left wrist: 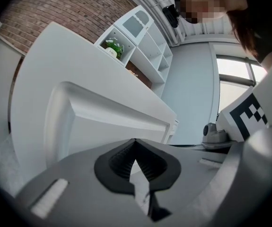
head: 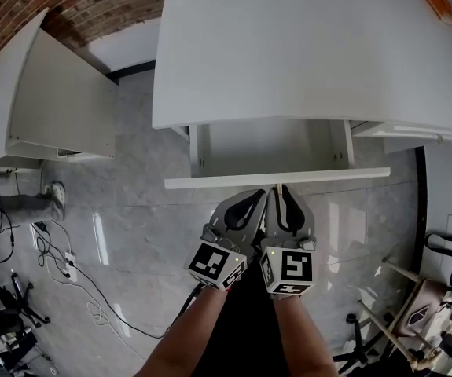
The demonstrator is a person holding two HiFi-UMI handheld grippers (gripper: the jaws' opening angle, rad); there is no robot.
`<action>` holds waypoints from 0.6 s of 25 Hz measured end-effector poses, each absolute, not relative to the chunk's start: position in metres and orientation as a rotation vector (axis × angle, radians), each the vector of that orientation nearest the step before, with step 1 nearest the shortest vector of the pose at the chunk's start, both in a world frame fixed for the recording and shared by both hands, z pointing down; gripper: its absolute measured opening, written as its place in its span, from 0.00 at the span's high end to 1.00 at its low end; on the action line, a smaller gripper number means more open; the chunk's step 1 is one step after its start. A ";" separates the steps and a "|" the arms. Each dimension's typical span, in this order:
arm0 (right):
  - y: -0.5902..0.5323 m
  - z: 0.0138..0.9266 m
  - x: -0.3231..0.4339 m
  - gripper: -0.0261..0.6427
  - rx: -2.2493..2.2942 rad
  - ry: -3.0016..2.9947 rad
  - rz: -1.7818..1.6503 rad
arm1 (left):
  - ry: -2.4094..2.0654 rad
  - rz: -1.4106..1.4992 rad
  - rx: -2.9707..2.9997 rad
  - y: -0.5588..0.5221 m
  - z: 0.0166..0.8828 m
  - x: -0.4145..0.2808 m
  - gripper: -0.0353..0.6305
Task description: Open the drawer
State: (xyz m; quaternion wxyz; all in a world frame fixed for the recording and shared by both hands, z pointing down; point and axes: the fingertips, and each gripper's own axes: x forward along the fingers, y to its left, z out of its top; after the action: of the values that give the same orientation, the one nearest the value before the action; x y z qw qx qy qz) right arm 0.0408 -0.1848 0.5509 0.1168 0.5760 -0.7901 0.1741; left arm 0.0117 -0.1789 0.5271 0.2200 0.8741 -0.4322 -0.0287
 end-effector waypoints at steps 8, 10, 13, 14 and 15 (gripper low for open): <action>-0.164 0.550 0.043 0.86 1.700 -2.312 0.506 | -1.178 -0.075 2.437 -0.160 0.528 0.015 0.96; -0.159 0.549 0.043 0.86 1.704 -2.312 0.503 | -1.174 -0.078 2.440 -0.155 0.529 0.014 0.96; -0.151 0.549 0.044 0.86 1.706 -2.312 0.502 | -1.172 -0.078 2.440 -0.147 0.528 0.015 0.96; -0.148 0.549 0.044 0.86 1.706 -2.312 0.503 | -1.171 -0.078 2.439 -0.144 0.527 0.016 0.96; -0.145 0.550 0.044 0.86 1.705 -2.311 0.503 | -1.170 -0.077 2.439 -0.142 0.528 0.016 0.96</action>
State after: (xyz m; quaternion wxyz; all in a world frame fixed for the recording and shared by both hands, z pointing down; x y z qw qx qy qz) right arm 0.0437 -0.1455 0.5495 0.1128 0.5811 -0.7875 0.1715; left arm 0.0158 -0.1416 0.5277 0.2158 0.8801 -0.4220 -0.0277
